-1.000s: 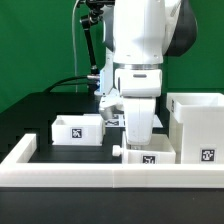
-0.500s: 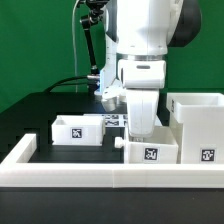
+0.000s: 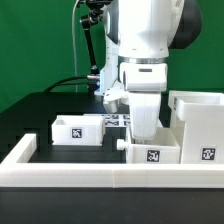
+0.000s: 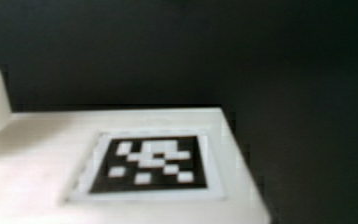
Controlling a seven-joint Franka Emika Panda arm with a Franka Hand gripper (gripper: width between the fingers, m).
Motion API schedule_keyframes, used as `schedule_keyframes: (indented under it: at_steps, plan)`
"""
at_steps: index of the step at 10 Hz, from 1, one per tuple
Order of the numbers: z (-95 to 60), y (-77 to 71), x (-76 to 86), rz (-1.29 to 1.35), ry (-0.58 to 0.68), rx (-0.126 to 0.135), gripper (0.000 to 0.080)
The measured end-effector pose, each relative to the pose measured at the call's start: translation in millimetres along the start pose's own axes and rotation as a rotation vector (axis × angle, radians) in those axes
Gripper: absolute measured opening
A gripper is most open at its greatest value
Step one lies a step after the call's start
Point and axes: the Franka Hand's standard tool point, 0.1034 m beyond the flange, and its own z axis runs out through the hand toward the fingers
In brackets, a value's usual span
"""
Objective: Assemble drawer
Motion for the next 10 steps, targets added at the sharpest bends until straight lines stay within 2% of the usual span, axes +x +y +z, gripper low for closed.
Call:
schedule_keyframes:
  at_steps: [2, 5, 7, 9, 10]
  plan:
    - [5.3, -2.3, -0.5, -0.002, 0.0, 0.012, 0.0041]
    - [7.3, -1.0, 0.6, -0.006, -0.002, 0.014, 0.0041]
    - [6.6, 0.7, 2.8, 0.013, -0.003, 0.005, 0.0041]
    - [7.7, 3.0, 10.7, 0.035, 0.004, -0.024, 0.0041]
    - [8.3, 2.8, 13.4, 0.046, 0.005, -0.024, 0.0041]
